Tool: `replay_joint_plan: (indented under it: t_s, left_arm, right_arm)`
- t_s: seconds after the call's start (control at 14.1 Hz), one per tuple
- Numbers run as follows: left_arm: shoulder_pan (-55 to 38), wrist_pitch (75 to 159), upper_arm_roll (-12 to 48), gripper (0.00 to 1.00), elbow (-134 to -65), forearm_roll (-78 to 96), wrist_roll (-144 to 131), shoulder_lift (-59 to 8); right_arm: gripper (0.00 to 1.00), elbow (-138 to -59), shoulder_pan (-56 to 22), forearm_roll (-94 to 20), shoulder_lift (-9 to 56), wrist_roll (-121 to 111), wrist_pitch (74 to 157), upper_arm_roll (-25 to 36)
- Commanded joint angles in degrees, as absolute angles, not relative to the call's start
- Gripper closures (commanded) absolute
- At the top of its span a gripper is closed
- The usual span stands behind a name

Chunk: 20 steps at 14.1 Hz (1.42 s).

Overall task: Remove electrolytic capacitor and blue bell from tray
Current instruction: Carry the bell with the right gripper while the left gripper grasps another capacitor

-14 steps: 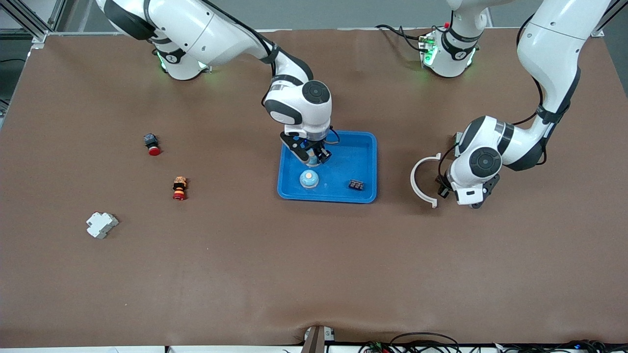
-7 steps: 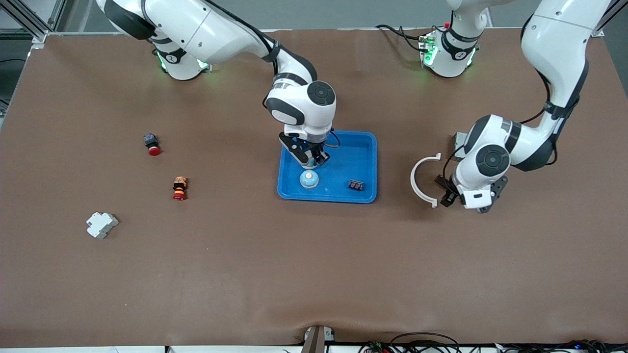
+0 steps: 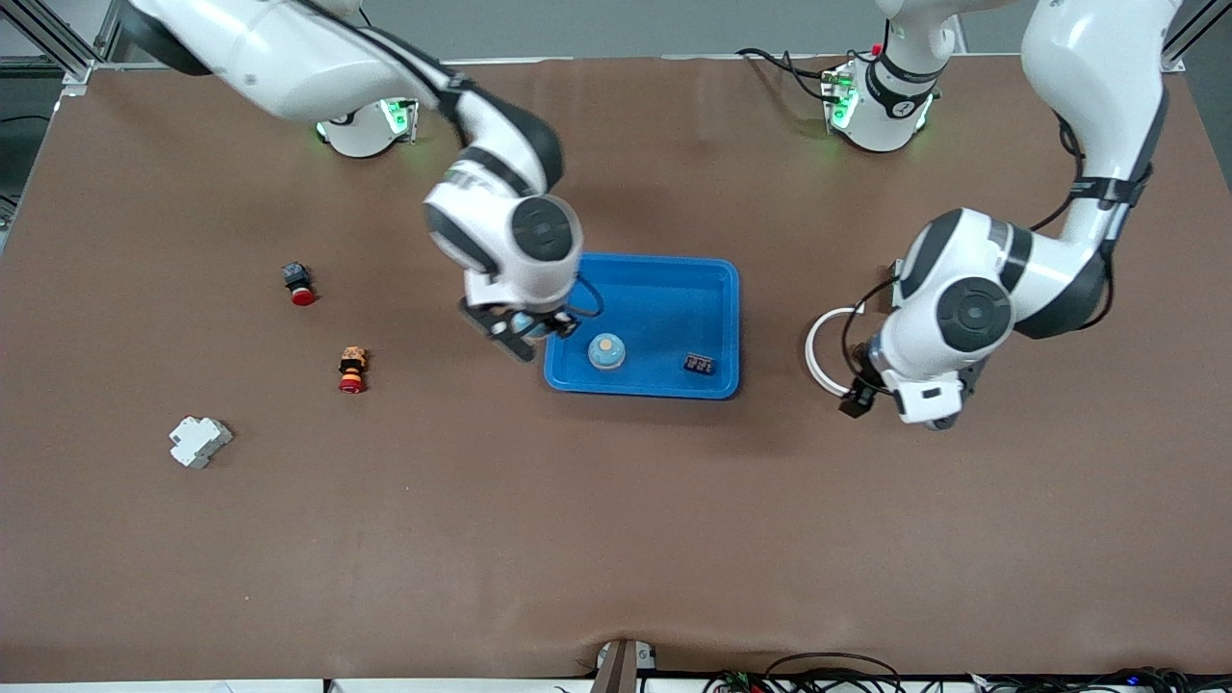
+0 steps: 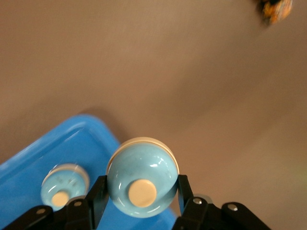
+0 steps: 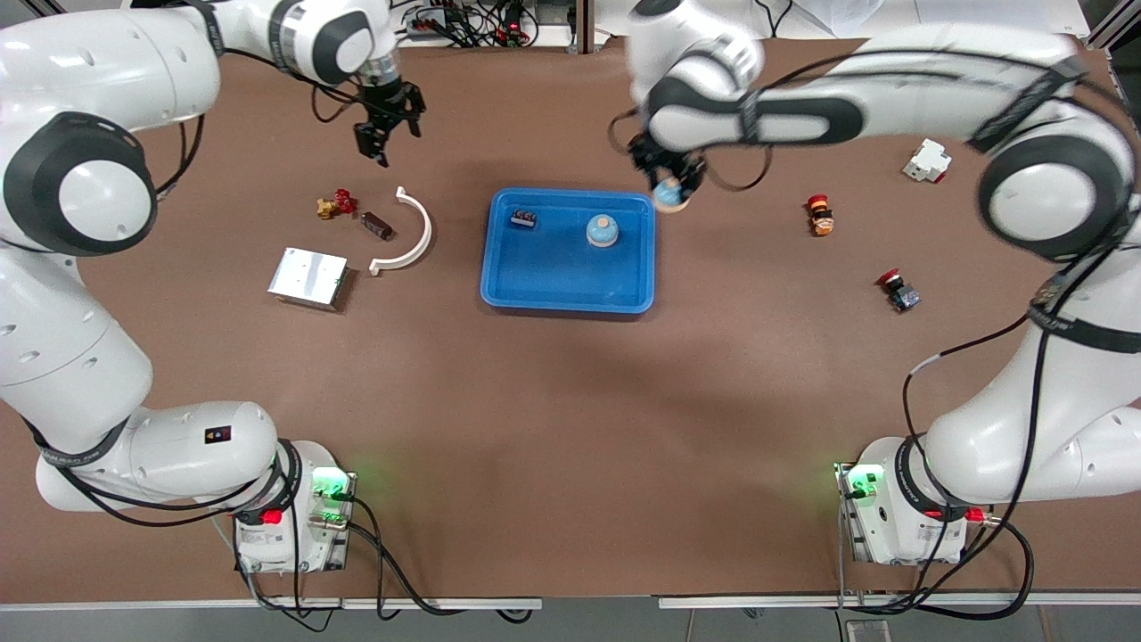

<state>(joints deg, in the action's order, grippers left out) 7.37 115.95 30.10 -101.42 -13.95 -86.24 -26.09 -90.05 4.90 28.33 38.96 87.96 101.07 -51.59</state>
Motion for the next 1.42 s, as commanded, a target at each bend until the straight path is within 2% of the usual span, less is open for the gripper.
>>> replay_joint_plan:
  t_s: [0.0,0.21,0.43,0.5,0.92,1.21,1.35]
  left_arm:
    - [2.39,115.75,30.23,0.0,-96.87,-12.83,-93.31,-29.78]
    - [-3.23,120.48,29.97,0.0,-96.15,-14.32,-102.28,-32.16]
    - [-8.34,120.93,29.79,0.03,-95.54,-17.57,-110.28,-34.44]
    - [-8.96,121.98,29.79,0.06,-95.28,-18.01,-112.22,-35.32]
    - [-13.44,127.95,29.71,0.1,-95.62,-26.7,-127.76,-39.9]
    - [-13.45,128.41,29.62,0.15,-96.06,-31.11,-130.78,-42.01]
    - [-13.45,128.41,29.44,0.18,-96.06,-32.16,-130.78,-42.71]
  right_arm:
    - [1.0,-97.8,27.7,27.86,38.32,76.07,101.34,-66.93]
    - [1.0,-102.64,41.71,29.78,37.88,67.44,100.64,-75.39]
    - [1.0,-106.08,51.04,36.11,37.79,59.27,99.58,-79.44]
    - [1.0,-106.52,53.07,36.99,37.88,56.72,99.67,-79.63]
    - [1.0,-109.68,60.45,45.25,38.06,47.65,101.33,-79.72]
    - [1.0,-115.03,67.57,46.31,38.06,42.55,109.84,-79.63]
    - [1.0,-119.07,70.83,50.34,37.97,41.57,114.24,-79.37]
